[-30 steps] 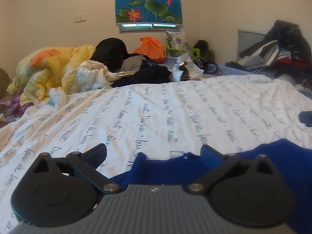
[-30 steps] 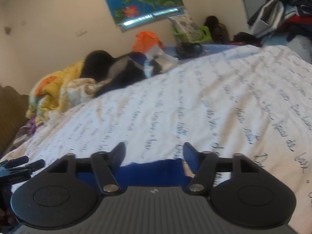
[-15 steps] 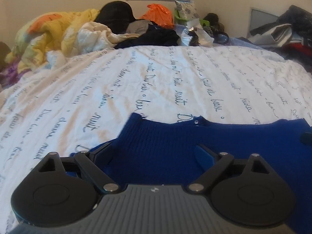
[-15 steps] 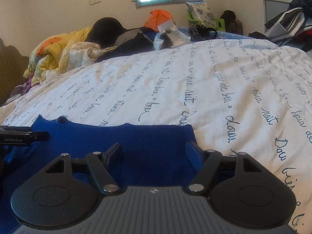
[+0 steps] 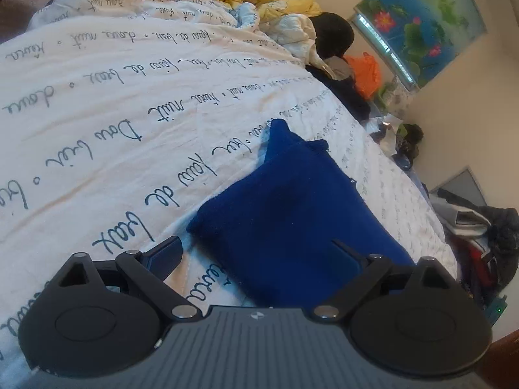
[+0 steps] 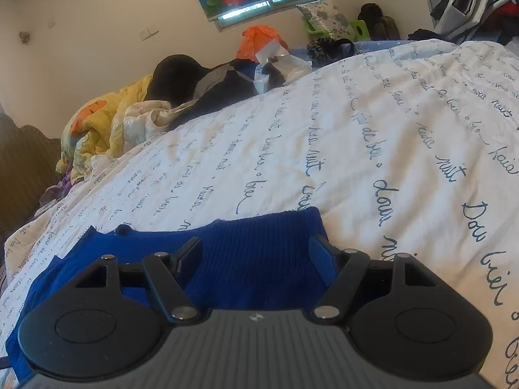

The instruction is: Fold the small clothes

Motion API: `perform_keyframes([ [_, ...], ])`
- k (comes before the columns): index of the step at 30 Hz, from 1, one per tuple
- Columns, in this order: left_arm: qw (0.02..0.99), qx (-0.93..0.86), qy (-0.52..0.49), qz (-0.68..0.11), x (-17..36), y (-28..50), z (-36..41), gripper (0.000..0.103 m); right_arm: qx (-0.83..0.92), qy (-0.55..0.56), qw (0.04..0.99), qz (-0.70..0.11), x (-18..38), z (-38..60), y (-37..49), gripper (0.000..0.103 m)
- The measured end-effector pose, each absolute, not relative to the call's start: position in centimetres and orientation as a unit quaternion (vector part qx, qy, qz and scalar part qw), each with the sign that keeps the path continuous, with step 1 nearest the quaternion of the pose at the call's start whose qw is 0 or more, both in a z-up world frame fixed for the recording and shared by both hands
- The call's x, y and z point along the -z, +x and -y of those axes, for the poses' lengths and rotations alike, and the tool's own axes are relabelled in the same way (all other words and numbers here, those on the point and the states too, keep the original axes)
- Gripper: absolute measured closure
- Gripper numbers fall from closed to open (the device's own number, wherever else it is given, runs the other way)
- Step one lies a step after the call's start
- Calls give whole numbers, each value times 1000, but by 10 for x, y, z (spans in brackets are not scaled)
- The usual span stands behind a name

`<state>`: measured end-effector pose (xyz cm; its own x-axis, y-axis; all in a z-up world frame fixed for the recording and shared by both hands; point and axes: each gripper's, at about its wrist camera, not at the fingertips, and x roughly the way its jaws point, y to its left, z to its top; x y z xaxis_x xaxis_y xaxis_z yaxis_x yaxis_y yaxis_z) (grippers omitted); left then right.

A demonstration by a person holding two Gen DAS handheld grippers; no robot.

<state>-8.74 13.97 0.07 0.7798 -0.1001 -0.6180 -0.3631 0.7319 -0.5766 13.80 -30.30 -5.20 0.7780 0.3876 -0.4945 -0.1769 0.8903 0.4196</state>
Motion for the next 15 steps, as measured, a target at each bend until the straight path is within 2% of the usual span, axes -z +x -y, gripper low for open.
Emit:
perform_keyframes([
  [4, 861, -71, -397, -311, 5, -75, -139, 9, -151, 176, 926, -296, 52, 303, 138, 31],
  [5, 861, -81, -398, -306, 5, -71, -138, 14, -150, 175, 927, -296, 52, 303, 138, 31],
  [6, 862, -94, -391, -307, 3, -65, -136, 30, -150, 175, 927, -296, 52, 304, 138, 31],
  [7, 863, -104, -382, -314, 3, -60, -134, 41, -149, 174, 927, -296, 52, 303, 137, 31],
  [8, 863, -118, -371, -321, 3, -56, -132, 61, -150, 175, 927, -296, 52, 304, 137, 31],
  [9, 865, -131, -359, -324, 3, -54, -130, 69, -150, 176, 927, -296, 52, 305, 137, 31],
  [13, 874, -142, -327, -329, 1, -56, -125, 72, -154, 188, 924, -294, 52, 306, 136, 31],
  [14, 877, -155, -308, -334, 1, -56, -123, 89, -156, 192, 923, -294, 53, 308, 136, 31],
  [15, 879, -164, -294, -338, 1, -54, -120, 90, -157, 196, 922, -293, 53, 309, 137, 31],
])
